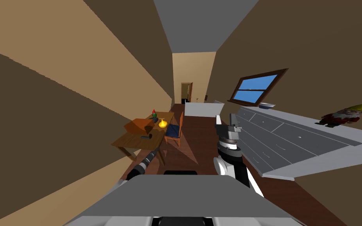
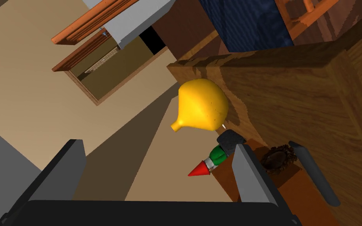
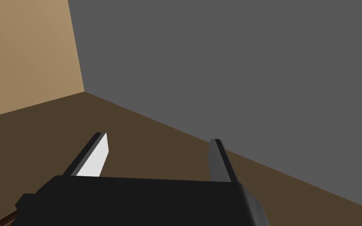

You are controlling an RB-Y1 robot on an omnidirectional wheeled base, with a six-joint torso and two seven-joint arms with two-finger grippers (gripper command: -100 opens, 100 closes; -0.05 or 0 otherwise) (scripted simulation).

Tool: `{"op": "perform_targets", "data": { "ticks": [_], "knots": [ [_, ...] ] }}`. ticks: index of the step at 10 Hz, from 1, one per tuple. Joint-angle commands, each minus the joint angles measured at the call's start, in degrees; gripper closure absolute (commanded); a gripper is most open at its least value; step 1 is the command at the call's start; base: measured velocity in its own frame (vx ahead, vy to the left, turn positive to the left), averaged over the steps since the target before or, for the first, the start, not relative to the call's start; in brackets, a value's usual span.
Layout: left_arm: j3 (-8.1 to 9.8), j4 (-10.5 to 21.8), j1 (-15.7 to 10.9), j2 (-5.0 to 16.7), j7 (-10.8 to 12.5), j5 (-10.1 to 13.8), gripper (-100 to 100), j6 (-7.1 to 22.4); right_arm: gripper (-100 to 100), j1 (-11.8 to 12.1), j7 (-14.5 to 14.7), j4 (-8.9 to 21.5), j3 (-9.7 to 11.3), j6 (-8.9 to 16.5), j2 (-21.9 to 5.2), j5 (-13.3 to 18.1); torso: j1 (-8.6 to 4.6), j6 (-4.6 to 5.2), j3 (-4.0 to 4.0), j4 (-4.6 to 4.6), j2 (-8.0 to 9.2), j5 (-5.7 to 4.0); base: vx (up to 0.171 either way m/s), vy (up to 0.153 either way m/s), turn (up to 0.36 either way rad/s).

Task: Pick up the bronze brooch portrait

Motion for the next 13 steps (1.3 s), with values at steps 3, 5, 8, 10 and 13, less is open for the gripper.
{"op": "perform_targets", "data": {
  "ticks": [3, 5, 8, 10, 13],
  "knots": [
    [-0.63, 3.7, -0.9, 1.8, -0.7, -0.7, -100, 0.4, 0, 0.0, 0.0, 0.0, 0.0, 0.0, 0.0, 0.0, 0.22, 0.00, 0.02, 0.01, 0.03, 0.05, 0.032, -0.021, -0.057],
    [-1.16, 5.9, -1.4, 3.3, -1.3, -1.2, -100, 1.0, 0, 0.0, 0.0, 0.0, 0.0, 0.0, 0.0, 0.0, 0.26, 0.02, 0.04, 0.02, 0.06, 0.07, 0.033, -0.020, -0.094],
    [-2.58, 12.2, -2.9, 7.8, -3.2, -2.7, -100, 2.7, 0, 0.0, 0.0, 0.0, 0.0, 0.0, 0.0, 0.0, 0.27, 0.02, -0.02, 0.00, -0.04, 0.06, 0.067, -0.020, -0.151],
    [-2.98, 14.1, -3.5, 9.2, -3.8, -3.2, -100, 3.3, 0, 0.0, 0.0, 0.0, 0.0, 0.0, 0.0, 0.0, 0.29, -0.01, -0.08, -0.03, -0.14, 0.07, 0.076, 0.001, -0.061],
    [-3.69, 17.6, -4.7, 11.9, -5.1, -4.0, -100, 4.3, 0, 0.0, 0.0, 0.0, 0.0, 0.0, 0.0, 0.0, 0.51, 0.00, -0.13, -0.05, -0.23, 0.11, 0.096, 0.042, -0.104]
  ]
}}
